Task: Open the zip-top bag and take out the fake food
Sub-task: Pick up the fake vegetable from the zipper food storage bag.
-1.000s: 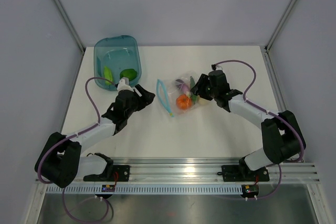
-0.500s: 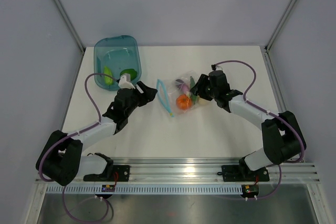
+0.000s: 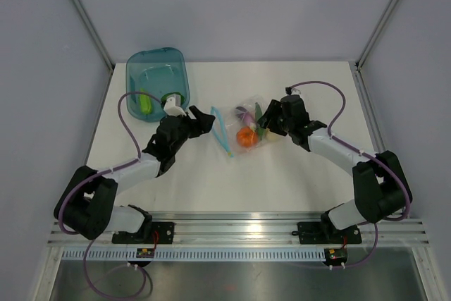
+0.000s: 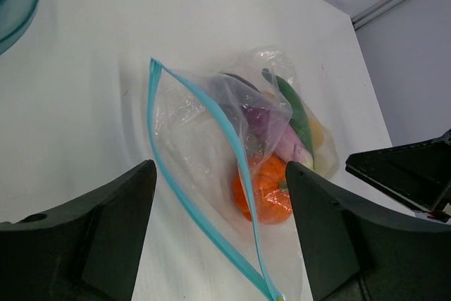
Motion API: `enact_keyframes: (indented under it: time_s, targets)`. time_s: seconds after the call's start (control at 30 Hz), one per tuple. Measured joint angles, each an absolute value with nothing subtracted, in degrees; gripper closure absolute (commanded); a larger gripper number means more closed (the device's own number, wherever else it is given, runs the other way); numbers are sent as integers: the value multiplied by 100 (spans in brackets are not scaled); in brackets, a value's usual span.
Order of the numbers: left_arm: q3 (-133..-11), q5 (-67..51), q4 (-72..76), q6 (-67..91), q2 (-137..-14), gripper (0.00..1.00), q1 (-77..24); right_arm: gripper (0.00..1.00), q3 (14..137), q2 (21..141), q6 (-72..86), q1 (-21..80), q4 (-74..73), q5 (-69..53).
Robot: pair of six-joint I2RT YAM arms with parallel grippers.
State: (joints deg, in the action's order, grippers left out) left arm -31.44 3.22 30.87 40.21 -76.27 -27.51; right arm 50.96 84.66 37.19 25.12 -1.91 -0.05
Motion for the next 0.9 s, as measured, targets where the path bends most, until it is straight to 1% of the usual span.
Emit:
enact_keyframes:
  time_s: [0.13, 0.47, 0.63, 0.73, 0.8, 0.9]
  targets:
    - [-3258, 307, 3310, 3889, -7856, 22, -2912, 40, 5148, 8475, 3658, 2512, -471, 259]
    - [-4053, 318, 3308, 3485, -8726, 23, -3717, 40, 5321, 8543, 3496, 2512, -777, 932]
    - [-4093, 523, 3100, 3468, -8901, 23, -3719, 36, 5439, 8715, 3404, 2491, -875, 1181]
    - [-4088, 714, 3013, 3465, -8892, 23, -3717, 31, 5478, 8851, 3387, 2432, -908, 1210]
    - [-4069, 810, 3000, 3452, -8855, 23, -3717, 31, 5483, 8912, 3387, 2386, -915, 1243]
    - [-4066, 956, 3000, 3448, -8783, 23, -3717, 27, 5483, 8969, 3393, 2314, -930, 1256]
